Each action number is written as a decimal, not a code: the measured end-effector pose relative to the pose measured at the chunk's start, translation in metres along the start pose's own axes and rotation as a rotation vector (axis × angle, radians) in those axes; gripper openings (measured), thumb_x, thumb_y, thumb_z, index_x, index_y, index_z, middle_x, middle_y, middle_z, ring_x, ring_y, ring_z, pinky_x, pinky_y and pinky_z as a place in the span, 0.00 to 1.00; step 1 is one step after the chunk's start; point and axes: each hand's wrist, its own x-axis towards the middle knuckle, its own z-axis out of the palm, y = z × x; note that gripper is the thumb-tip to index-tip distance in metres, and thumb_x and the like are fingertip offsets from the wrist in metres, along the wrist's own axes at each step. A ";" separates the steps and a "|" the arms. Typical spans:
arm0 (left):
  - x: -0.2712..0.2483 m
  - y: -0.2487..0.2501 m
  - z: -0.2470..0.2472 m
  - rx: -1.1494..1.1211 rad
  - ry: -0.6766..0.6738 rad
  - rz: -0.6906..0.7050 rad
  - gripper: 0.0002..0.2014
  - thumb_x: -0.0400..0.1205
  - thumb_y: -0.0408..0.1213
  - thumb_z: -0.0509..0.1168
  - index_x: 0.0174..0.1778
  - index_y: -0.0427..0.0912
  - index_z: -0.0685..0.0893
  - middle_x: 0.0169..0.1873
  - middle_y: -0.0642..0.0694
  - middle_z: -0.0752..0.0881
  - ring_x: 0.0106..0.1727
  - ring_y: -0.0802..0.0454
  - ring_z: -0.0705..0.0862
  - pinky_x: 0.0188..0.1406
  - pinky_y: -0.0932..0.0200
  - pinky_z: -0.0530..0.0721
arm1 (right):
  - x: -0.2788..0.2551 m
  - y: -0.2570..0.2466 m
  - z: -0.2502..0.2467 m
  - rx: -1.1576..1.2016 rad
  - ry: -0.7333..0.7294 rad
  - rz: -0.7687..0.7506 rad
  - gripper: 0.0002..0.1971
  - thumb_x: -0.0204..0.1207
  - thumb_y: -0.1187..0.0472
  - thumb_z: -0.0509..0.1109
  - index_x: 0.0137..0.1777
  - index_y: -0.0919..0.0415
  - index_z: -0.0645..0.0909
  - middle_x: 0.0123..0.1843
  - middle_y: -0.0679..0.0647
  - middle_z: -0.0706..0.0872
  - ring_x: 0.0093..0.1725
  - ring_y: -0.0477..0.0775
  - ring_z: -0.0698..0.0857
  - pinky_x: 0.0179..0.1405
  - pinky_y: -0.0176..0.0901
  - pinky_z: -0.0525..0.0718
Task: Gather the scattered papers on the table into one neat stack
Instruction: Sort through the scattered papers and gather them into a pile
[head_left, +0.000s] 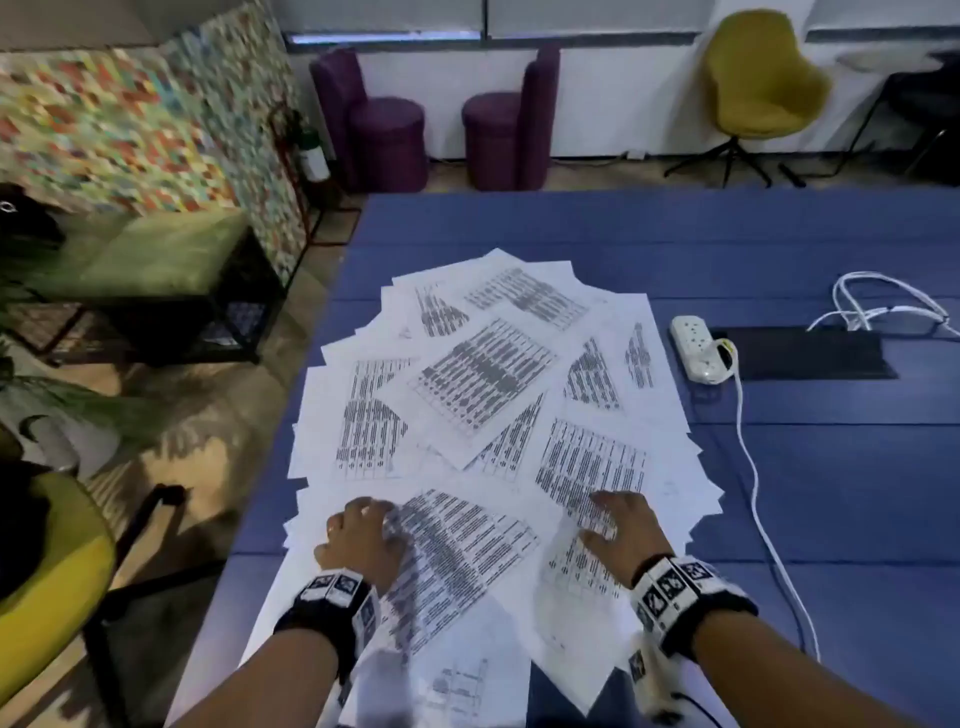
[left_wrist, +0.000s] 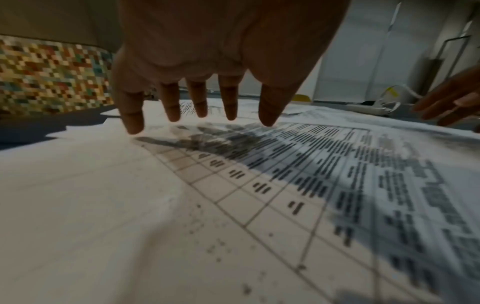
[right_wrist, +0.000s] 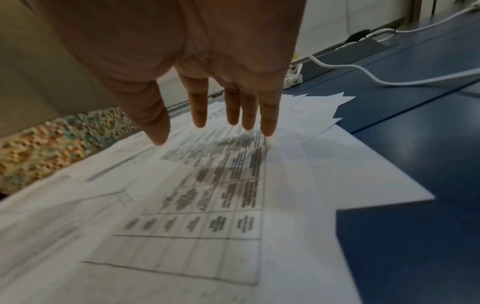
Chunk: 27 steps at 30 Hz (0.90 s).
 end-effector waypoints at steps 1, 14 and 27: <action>0.006 0.001 -0.003 0.005 -0.023 -0.034 0.25 0.80 0.55 0.65 0.73 0.61 0.71 0.78 0.51 0.65 0.76 0.43 0.66 0.64 0.40 0.76 | 0.008 0.000 -0.001 -0.044 0.005 0.027 0.30 0.75 0.49 0.72 0.76 0.51 0.69 0.77 0.59 0.64 0.77 0.60 0.66 0.76 0.47 0.67; 0.009 0.006 0.021 0.202 -0.184 -0.056 0.42 0.77 0.75 0.47 0.84 0.65 0.39 0.86 0.45 0.38 0.84 0.28 0.40 0.75 0.19 0.54 | 0.018 0.006 0.028 -0.441 -0.110 0.258 0.42 0.68 0.20 0.45 0.78 0.30 0.31 0.82 0.62 0.28 0.80 0.76 0.35 0.77 0.75 0.44; 0.071 -0.041 -0.014 -0.188 0.114 -0.304 0.34 0.79 0.63 0.62 0.78 0.50 0.70 0.77 0.37 0.71 0.77 0.32 0.67 0.74 0.36 0.65 | 0.049 0.057 -0.037 -0.013 0.279 0.386 0.34 0.73 0.47 0.73 0.76 0.59 0.69 0.76 0.67 0.69 0.76 0.67 0.66 0.76 0.58 0.66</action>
